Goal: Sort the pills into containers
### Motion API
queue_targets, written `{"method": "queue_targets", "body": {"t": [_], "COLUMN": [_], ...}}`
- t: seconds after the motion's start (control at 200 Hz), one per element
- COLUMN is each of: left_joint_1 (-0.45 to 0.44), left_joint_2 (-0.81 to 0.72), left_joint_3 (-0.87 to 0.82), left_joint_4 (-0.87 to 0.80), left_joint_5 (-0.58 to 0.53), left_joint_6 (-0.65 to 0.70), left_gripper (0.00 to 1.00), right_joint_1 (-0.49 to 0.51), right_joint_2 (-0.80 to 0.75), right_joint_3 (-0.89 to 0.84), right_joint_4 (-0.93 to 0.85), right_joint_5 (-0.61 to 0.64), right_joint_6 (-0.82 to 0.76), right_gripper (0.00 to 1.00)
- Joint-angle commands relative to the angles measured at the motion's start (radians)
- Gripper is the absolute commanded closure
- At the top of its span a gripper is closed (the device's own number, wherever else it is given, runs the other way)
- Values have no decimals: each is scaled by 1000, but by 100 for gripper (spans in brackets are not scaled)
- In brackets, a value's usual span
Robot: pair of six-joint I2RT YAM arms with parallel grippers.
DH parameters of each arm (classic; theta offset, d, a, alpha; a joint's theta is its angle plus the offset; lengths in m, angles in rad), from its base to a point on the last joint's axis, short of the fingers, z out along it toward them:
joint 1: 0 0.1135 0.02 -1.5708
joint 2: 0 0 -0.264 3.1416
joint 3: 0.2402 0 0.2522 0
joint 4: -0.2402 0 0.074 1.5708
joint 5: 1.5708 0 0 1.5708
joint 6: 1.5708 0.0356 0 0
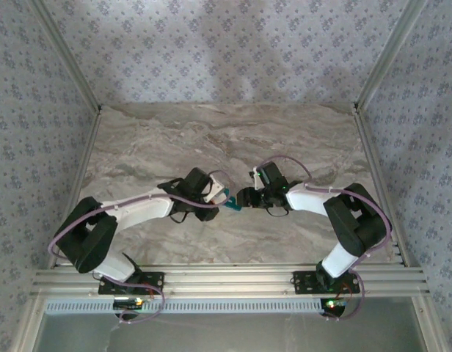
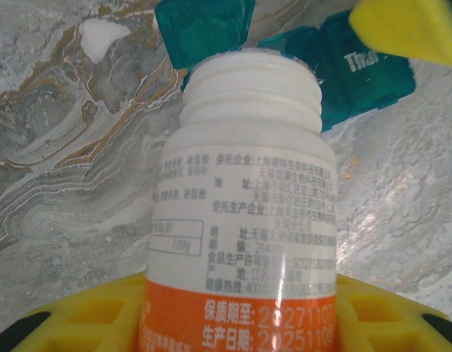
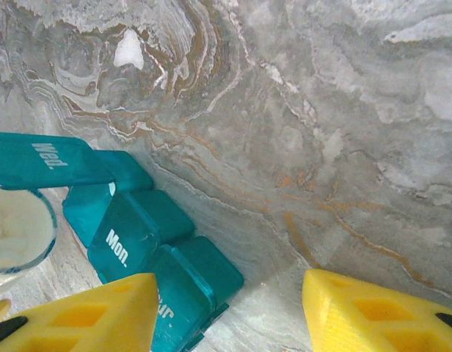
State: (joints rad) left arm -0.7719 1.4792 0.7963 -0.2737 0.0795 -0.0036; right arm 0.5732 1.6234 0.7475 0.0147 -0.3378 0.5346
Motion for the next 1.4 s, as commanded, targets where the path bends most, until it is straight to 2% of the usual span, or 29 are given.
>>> {"method": "queue_targets", "body": {"t": [0.0, 0.375, 0.67, 1.124, 1.399], "left_joint_1": [5, 7, 29, 86, 120], "left_joint_2": [-57, -174, -233, -133, -36], "left_joint_3": [-39, -158, -151, -43, 84], "left_joint_4": [105, 297, 400, 596, 714], "left_joint_5": [25, 51, 70, 177, 269], "left_joint_6": [-21, -28, -26, 1, -2], "left_gripper": [100, 100, 100, 100, 100], "right_joint_1": [-10, -30, -93, -191, -277], "right_joint_2": [6, -50, -134, -161, -113], "right_joint_3": [37, 74, 124, 246, 346], "right_joint_4": [-19, -67, -165, -357, -470], "right_joint_5": [0, 0, 3, 32, 89], "right_joint_6": [7, 7, -12, -46, -80], "right_gripper": [42, 36, 33, 32, 31]}}
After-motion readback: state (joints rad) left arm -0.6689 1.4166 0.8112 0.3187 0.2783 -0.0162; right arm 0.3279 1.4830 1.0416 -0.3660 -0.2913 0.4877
